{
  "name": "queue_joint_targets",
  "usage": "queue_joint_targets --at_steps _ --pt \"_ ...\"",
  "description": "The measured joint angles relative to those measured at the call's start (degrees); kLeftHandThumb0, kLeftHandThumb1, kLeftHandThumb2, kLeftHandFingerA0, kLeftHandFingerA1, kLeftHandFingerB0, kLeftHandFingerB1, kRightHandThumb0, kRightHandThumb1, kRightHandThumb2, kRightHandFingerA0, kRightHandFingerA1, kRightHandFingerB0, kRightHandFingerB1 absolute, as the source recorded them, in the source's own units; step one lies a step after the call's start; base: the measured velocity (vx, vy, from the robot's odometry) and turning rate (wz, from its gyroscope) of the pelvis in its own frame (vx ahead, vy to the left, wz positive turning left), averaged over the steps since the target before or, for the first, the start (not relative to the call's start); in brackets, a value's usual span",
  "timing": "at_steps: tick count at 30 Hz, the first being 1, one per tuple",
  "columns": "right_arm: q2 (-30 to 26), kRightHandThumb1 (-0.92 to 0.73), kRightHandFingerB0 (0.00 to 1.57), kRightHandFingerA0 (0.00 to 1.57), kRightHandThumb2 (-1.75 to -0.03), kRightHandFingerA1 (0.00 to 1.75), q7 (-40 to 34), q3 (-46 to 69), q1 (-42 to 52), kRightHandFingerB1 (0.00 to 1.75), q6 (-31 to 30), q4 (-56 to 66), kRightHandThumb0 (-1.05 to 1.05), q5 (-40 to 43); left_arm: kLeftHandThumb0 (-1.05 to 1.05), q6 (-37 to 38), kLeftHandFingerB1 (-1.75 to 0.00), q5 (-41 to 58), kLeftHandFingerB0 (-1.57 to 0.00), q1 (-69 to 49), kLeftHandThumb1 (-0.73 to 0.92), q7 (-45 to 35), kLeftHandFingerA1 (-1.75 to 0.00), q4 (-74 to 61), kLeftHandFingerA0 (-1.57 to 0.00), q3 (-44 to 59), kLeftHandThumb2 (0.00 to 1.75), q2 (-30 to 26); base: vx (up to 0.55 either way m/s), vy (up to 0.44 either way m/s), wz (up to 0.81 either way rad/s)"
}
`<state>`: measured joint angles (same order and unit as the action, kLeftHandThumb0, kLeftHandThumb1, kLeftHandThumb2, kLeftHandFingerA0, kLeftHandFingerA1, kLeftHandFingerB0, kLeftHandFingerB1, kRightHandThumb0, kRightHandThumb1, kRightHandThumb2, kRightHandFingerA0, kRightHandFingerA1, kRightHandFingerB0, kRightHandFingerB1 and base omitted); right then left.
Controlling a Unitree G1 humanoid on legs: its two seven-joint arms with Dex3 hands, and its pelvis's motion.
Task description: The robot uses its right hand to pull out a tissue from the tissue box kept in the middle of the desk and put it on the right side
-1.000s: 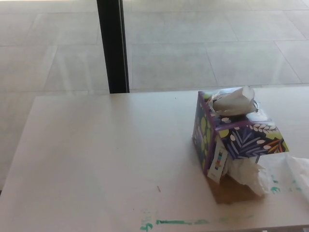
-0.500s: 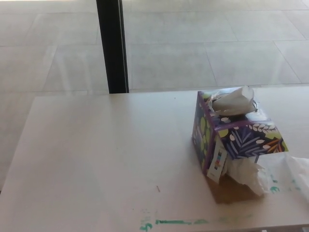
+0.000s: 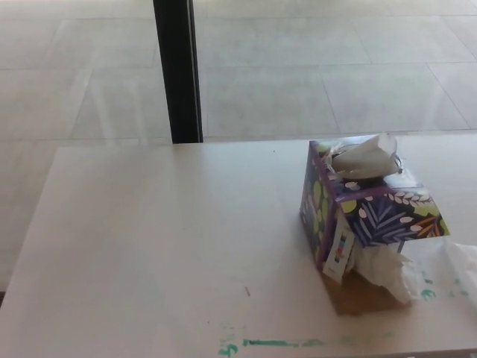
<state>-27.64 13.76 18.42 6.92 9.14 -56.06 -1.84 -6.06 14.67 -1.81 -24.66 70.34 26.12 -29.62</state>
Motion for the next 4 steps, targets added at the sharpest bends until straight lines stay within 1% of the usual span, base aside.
queue_joint_targets --at_steps 1,4 --pt "0.4 -0.58 0.68 0.86 -0.58 0.61 0.0 0.2 0.5 0.49 -0.3 0.4 -0.59 0.3 -0.59 -0.2 -0.47 0.0 -0.47 0.3 0.58 -0.2 -0.6 0.0 -0.51 -0.1 0.57 0.0 0.0 0.0 0.0" --pt "1.2 -0.57 0.68 0.86 -0.58 0.62 0.0 0.6 0.9 0.5 -0.4 0.1 -0.6 1.2 -0.58 -0.7 -0.45 0.2 -0.44 1.6 0.59 -0.5 -0.59 -0.3 -0.5 0.2 0.58 -0.1 0.0 0.0 0.0"
